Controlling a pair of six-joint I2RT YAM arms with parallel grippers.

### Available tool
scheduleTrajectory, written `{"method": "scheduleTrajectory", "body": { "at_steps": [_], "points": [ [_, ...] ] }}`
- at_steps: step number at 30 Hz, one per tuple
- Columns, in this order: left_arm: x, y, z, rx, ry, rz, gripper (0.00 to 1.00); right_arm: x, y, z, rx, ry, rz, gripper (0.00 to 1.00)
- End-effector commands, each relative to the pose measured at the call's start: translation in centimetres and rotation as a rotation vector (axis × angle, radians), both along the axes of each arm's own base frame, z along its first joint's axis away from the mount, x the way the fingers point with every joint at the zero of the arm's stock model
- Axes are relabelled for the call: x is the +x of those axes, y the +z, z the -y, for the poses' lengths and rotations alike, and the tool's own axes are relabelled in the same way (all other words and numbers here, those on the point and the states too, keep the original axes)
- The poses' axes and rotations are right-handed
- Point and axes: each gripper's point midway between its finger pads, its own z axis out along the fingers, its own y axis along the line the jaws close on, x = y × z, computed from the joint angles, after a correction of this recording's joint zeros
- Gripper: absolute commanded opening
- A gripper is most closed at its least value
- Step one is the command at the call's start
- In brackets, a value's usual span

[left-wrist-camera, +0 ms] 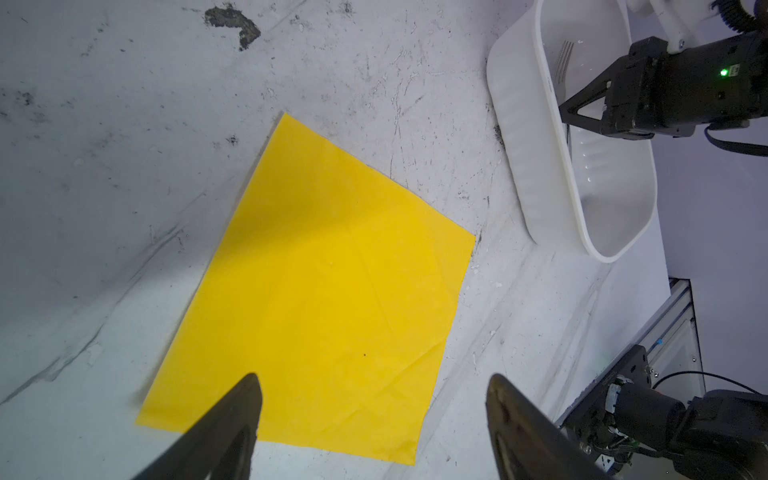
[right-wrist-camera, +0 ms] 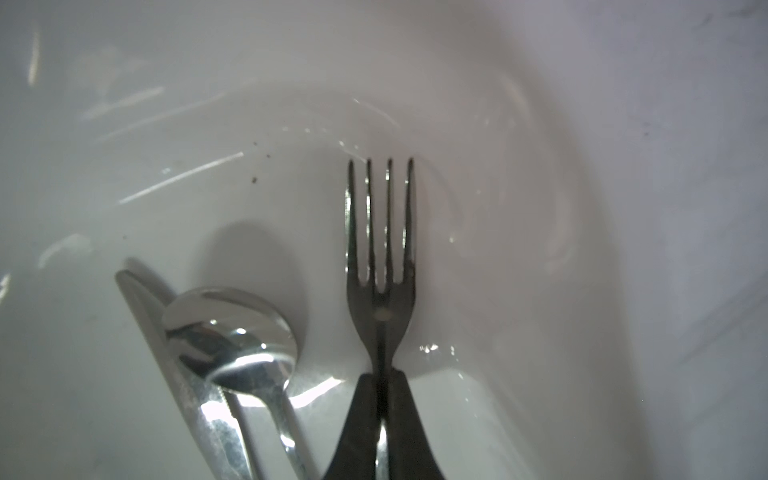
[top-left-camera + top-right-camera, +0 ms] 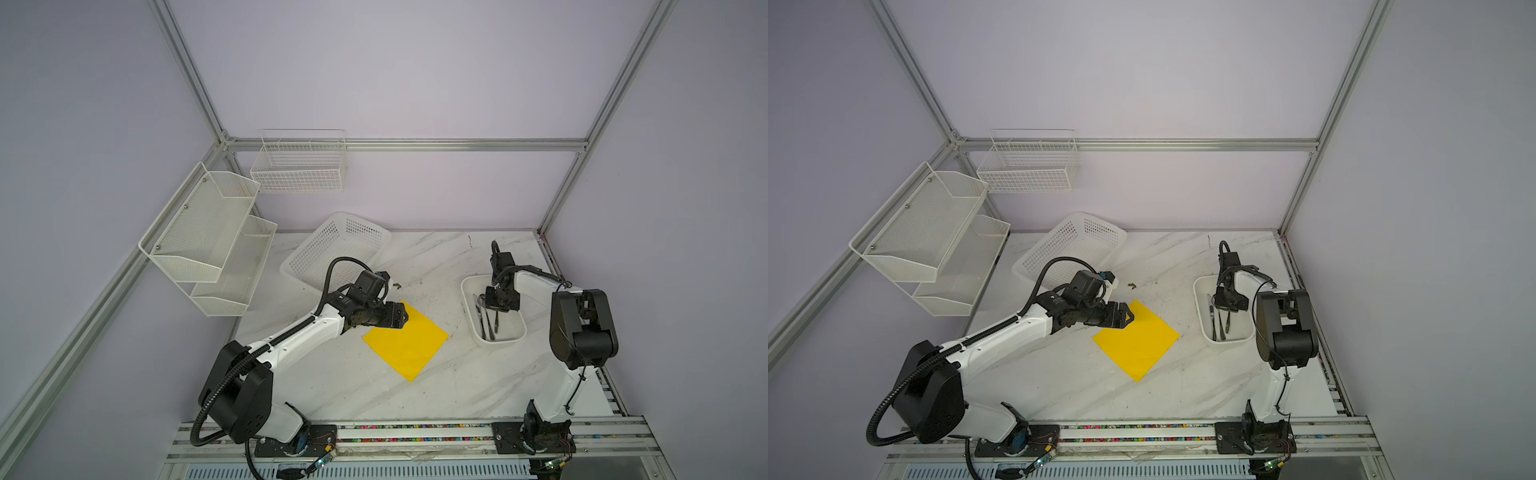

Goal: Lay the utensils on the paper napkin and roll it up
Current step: 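Lower the right gripper into the tray and grasp the silver fork, then lift the fork and carry it over the yellow napkin with the right gripper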

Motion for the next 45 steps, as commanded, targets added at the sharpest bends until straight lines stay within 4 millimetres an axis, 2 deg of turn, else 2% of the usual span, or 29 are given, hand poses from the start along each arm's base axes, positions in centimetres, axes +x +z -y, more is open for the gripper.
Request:
{"method": "scheduleTrajectory", "body": {
  "at_steps": [1,5,7,9,12,15,19,22,25,30,41,45],
  "points": [
    [-0.6,-0.9,-0.9,0.025,-0.009,0.002,0.84,0.1,5.2,1.0,-0.061,-0.023,0.085,0.04],
    [-0.7,-1.2,-1.2,0.033,0.001,-0.001,0.84,-0.1,8.8,0.9,-0.049,-0.036,0.158,0.04],
    [-0.8,-1.3,-1.4,0.040,0.011,0.002,0.84,-0.4,10.0,-0.1,0.005,-0.026,0.184,0.04],
    [-0.8,-1.7,-1.8,0.053,0.022,0.000,0.84,-0.6,11.1,-2.2,0.089,0.004,0.208,0.04],
    [-1.1,-2.6,-2.2,0.067,0.031,-0.015,0.84,-1.3,12.4,-6.8,0.188,0.078,0.239,0.04],
    [-1.7,-3.7,-2.4,0.063,0.031,-0.037,0.84,-2.3,12.5,-12.2,0.269,0.156,0.241,0.04],
    [-2.9,-5.2,-1.8,0.012,0.002,-0.092,0.82,-3.9,12.0,-18.2,0.343,0.230,0.236,0.04],
    [-3.6,-6.7,-2.0,0.018,0.012,-0.139,0.81,-5.0,11.1,-21.6,0.385,0.276,0.213,0.04],
    [-3.9,-7.8,-2.5,0.034,0.037,-0.162,0.80,-5.9,9.7,-23.8,0.395,0.314,0.181,0.04],
    [-4.2,-9.1,-2.4,0.012,0.062,-0.181,0.79,-6.8,8.0,-25.4,0.392,0.347,0.148,0.04],
    [-4.8,-10.6,-0.8,-0.023,0.076,-0.218,0.76,-7.6,6.2,-25.6,0.393,0.356,0.111,0.04],
    [-4.9,-10.4,-0.2,-0.033,0.090,-0.219,0.76,-8.0,5.5,-25.7,0.393,0.367,0.092,0.04]
  ]
}}
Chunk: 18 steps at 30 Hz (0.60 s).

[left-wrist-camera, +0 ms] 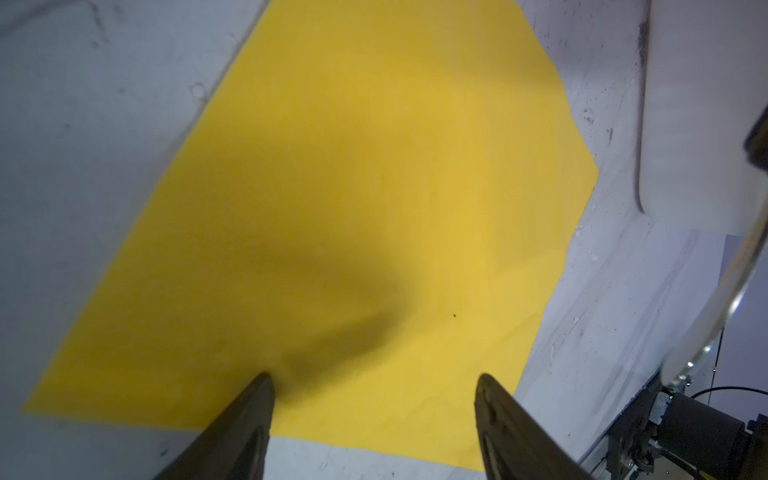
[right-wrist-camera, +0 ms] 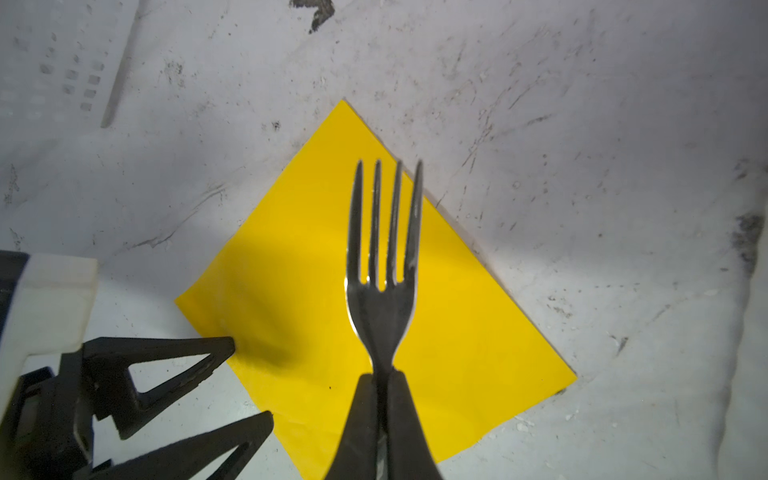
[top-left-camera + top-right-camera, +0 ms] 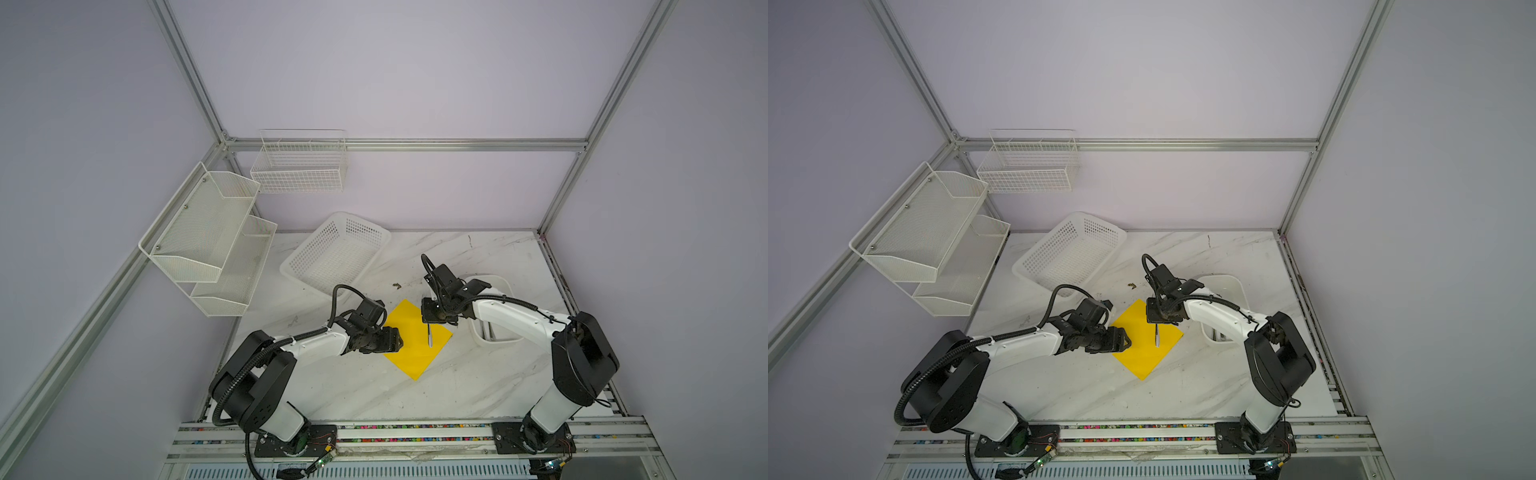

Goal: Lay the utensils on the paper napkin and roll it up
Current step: 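Lift the fork and carry it over the yellow napkin with the right gripper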

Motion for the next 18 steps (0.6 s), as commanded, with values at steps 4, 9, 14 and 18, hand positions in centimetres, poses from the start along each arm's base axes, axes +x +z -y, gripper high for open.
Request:
{"method": "scheduleTrajectory", "body": {
  "at_steps": [4,9,14,18],
  "points": [
    [-0.4,1.1,-0.3,-0.018,0.061,0.023,0.76,-0.8,-1.2,-1.3,-0.004,0.050,-0.027,0.05],
    [0.7,5.3,-5.1,0.082,0.261,0.185,0.78,-1.1,-2.4,-3.4,-0.036,0.112,-0.036,0.05],
    [0.2,9.0,-10.2,0.125,0.426,0.339,0.80,-1.0,-3.6,-5.4,-0.072,0.155,-0.049,0.05],
    [-0.5,11.0,-12.1,0.131,0.453,0.418,0.84,-1.1,-4.3,-6.9,-0.082,0.185,-0.059,0.05]
  ]
}}
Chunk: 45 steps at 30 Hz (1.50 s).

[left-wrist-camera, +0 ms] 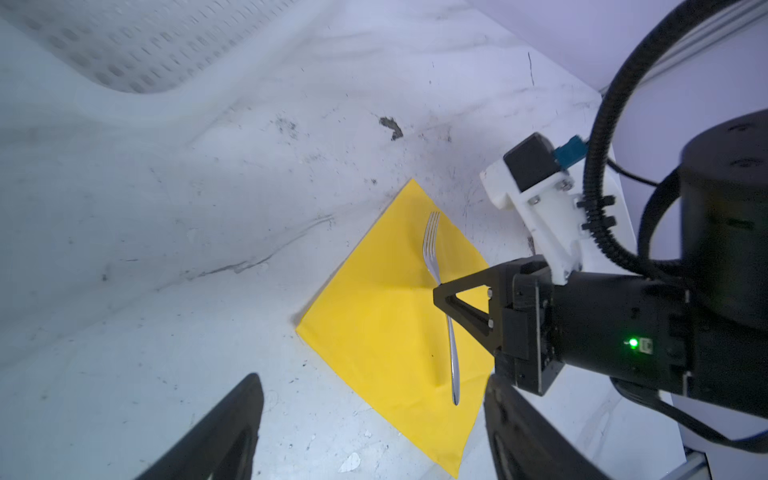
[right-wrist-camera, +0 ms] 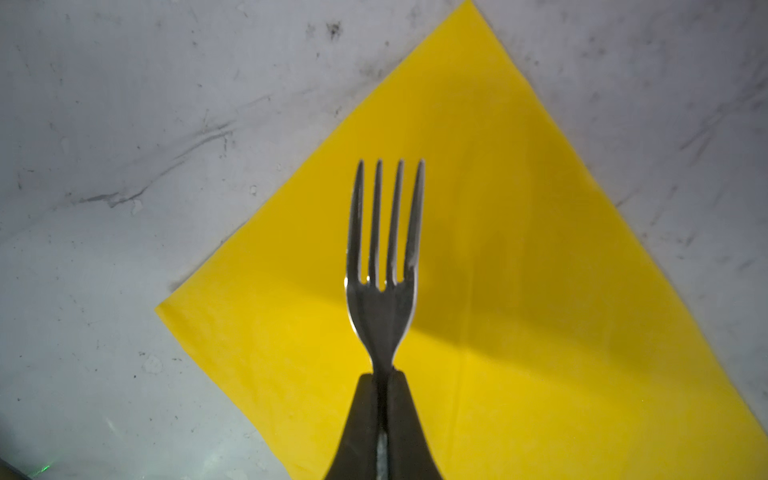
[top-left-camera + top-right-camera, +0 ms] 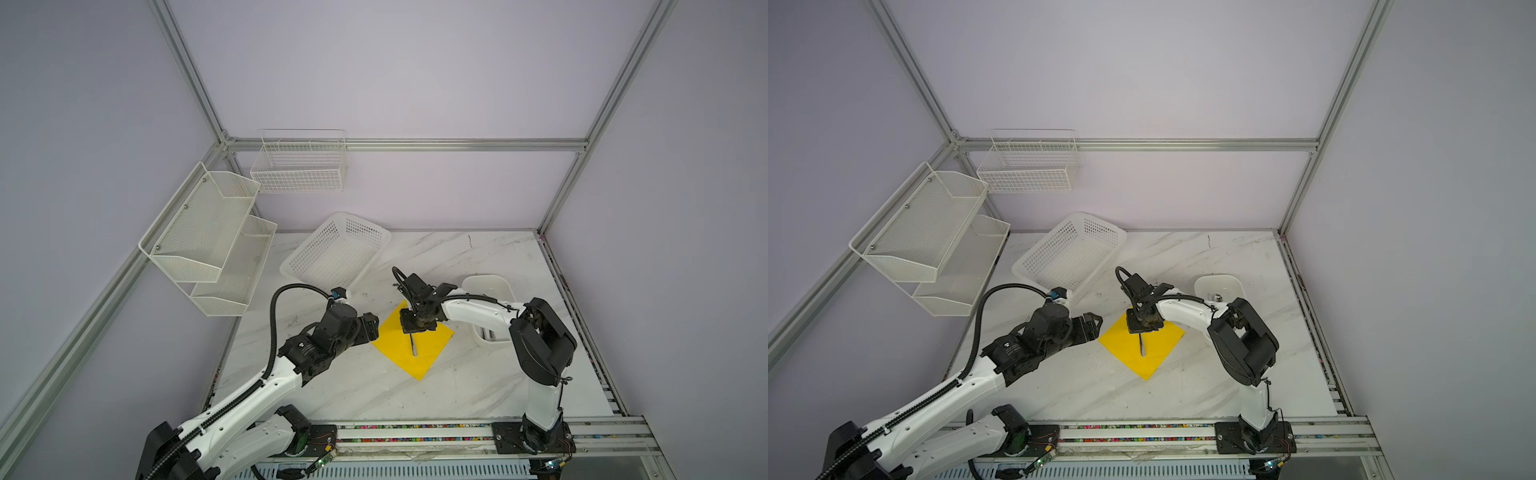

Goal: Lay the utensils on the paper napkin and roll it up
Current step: 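Lift the fork and carry it over the yellow napkin with the right gripper, then lower the fork onto the napkin and open the right gripper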

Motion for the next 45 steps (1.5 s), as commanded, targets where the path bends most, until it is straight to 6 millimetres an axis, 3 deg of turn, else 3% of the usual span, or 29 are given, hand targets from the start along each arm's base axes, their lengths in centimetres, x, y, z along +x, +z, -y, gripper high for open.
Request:
{"method": "scheduleTrajectory", "body": {
  "at_steps": [1,7,16,26,36,45],
  "points": [
    [-0.9,-1.6,-3.5,0.107,0.097,-0.001,0.85,0.0,0.2,-0.9,-0.021,0.027,0.004,0.05],
    [-1.3,-1.0,-5.2,0.132,0.151,0.019,0.86,0.2,-0.8,-2.3,-0.039,0.041,-0.012,0.05],
    [-1.4,-0.6,-5.5,0.146,0.155,0.027,0.87,-0.2,-2.5,-2.7,-0.105,0.043,-0.051,0.06],
    [-1.6,-0.4,-5.9,0.133,0.172,0.038,0.87,0.2,-1.3,-2.2,-0.147,0.011,-0.014,0.07],
    [-1.6,-0.7,-5.5,0.123,0.161,0.027,0.87,0.0,-2.9,-1.8,-0.173,-0.026,-0.032,0.07],
    [-1.6,-0.8,-5.4,0.119,0.159,0.024,0.87,0.8,-2.5,-2.4,-0.153,-0.063,-0.019,0.09]
  ]
}}
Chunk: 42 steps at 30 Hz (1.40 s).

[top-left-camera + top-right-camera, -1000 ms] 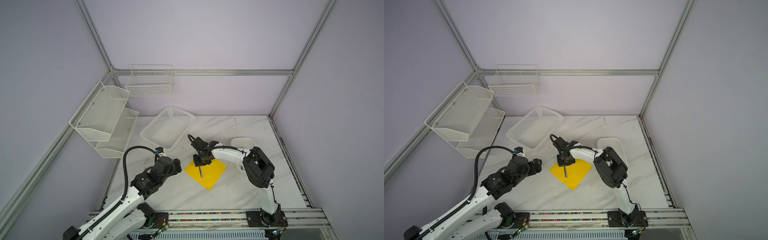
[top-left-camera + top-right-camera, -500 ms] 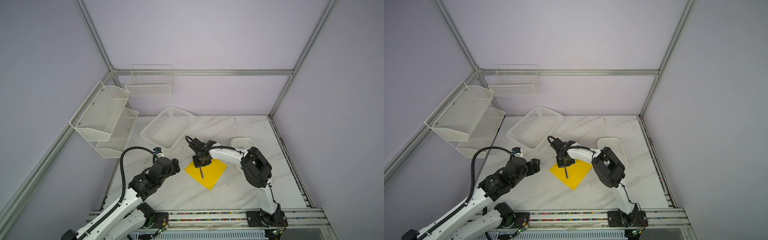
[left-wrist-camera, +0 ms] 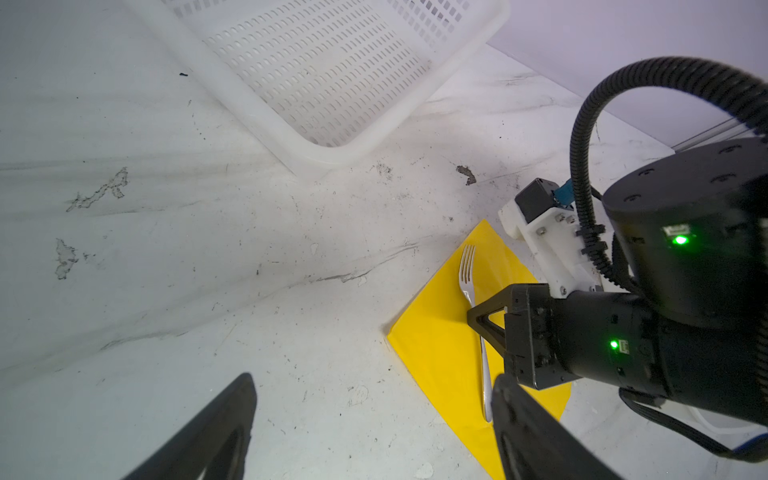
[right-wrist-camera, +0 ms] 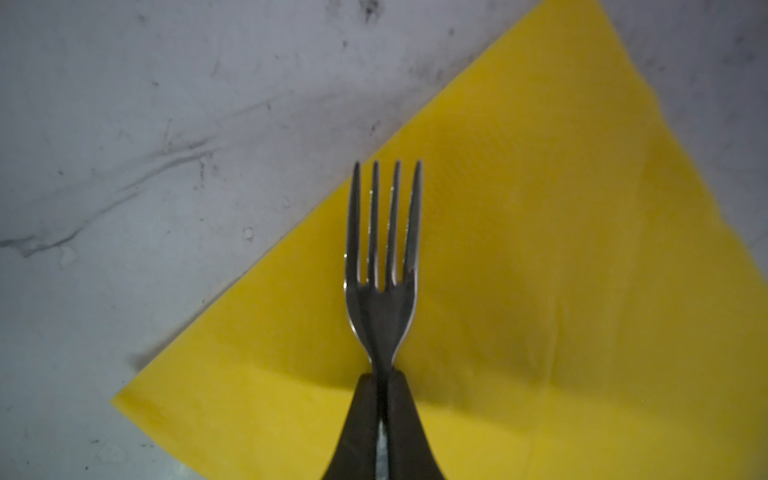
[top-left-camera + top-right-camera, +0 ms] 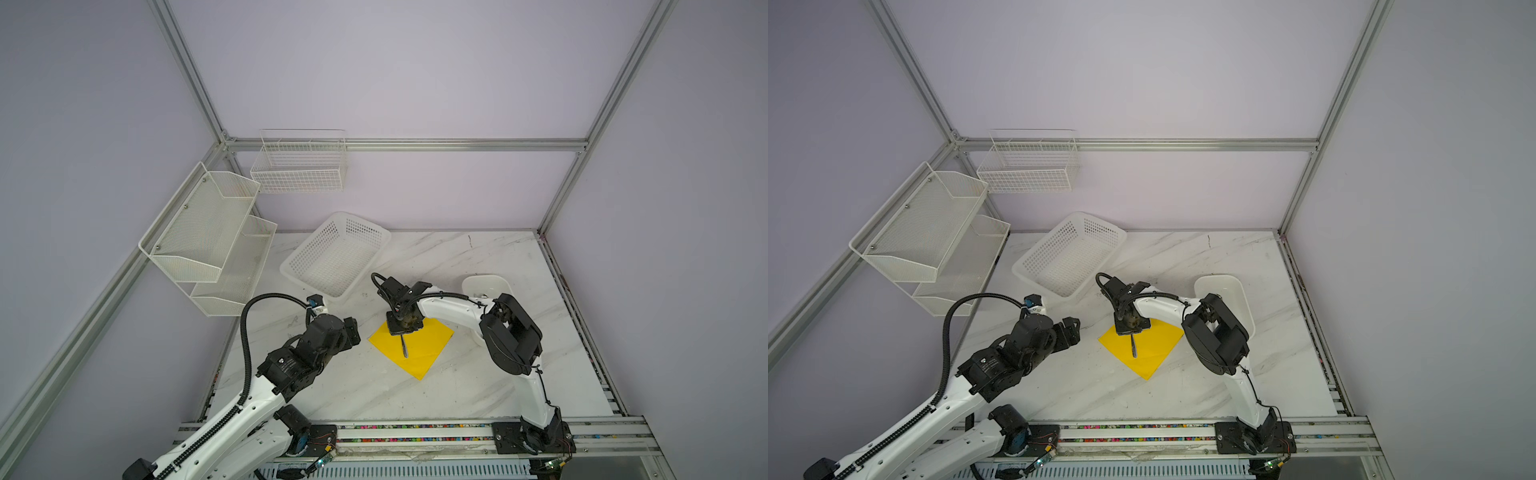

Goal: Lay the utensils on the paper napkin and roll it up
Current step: 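Lower the fork onto the napkin and open the right gripper, then move the right gripper back over the white tray above the spoon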

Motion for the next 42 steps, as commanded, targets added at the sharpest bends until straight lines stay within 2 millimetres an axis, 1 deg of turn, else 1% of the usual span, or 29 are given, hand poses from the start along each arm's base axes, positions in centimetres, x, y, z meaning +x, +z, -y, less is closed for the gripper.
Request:
{"method": "scheduleTrajectory", "body": {
  "at_steps": [1,6,9,14,16,21,23,26,28,30,32,34,35,37,38,40,41,42],
  "points": [
    [-0.1,-1.3,-0.3,0.004,0.014,-0.014,0.87,0.5,-0.2,-0.2,-0.018,-0.030,0.010,0.10],
    [-0.1,-1.4,-0.2,0.000,0.010,-0.013,0.87,0.7,-0.2,-0.4,-0.020,-0.028,0.015,0.10],
    [-0.1,-1.4,-0.2,0.003,0.009,-0.013,0.87,0.6,-0.4,-0.2,-0.031,-0.030,0.009,0.11],
    [-0.2,-1.6,-0.2,0.000,0.007,-0.016,0.88,0.4,-0.8,0.6,-0.069,-0.037,0.003,0.11],
    [-0.2,-1.6,-0.1,-0.002,0.005,-0.016,0.88,0.2,-0.8,0.5,-0.061,-0.032,-0.004,0.13],
    [-0.1,-1.2,0.0,0.001,-0.003,-0.009,0.88,0.6,0.5,0.1,-0.029,-0.034,0.022,0.15],
    [-0.1,-1.2,0.0,0.004,-0.011,-0.008,0.88,0.5,0.8,0.1,-0.032,-0.040,0.019,0.17],
    [-0.1,-0.9,0.4,0.006,-0.042,0.000,0.92,0.6,1.7,0.3,-0.030,-0.047,0.034,0.22],
    [0.0,-0.4,0.8,0.011,-0.072,0.016,0.98,1.1,3.4,0.8,-0.026,-0.072,0.073,0.24],
    [0.1,0.2,1.1,0.014,-0.103,0.044,1.00,1.6,5.5,1.2,0.001,-0.081,0.124,0.27],
    [0.2,0.8,1.5,0.009,-0.130,0.078,0.99,2.5,7.8,2.6,0.013,-0.115,0.191,0.28],
    [0.3,1.5,1.9,-0.011,-0.153,0.108,1.00,3.6,10.0,5.3,0.000,-0.176,0.262,0.28],
    [0.3,1.7,2.2,-0.024,-0.162,0.119,1.00,3.9,10.7,6.5,-0.002,-0.201,0.284,0.28],
    [0.4,2.3,3.2,-0.067,-0.202,0.140,1.00,4.8,12.0,10.2,0.002,-0.276,0.322,0.28],
    [0.4,2.6,3.8,-0.086,-0.224,0.144,0.99,5.1,12.3,12.0,0.006,-0.311,0.332,0.27],
    [0.5,3.4,5.6,-0.136,-0.301,0.157,1.00,5.5,12.8,16.2,0.025,-0.391,0.347,0.27],
    [0.6,3.6,6.3,-0.154,-0.330,0.156,1.00,5.6,13.0,17.9,0.031,-0.424,0.353,0.27],
    [0.6,3.8,7.5,-0.169,-0.386,0.165,1.00,5.7,13.1,19.7,0.041,-0.453,0.357,0.27]
  ]
}}
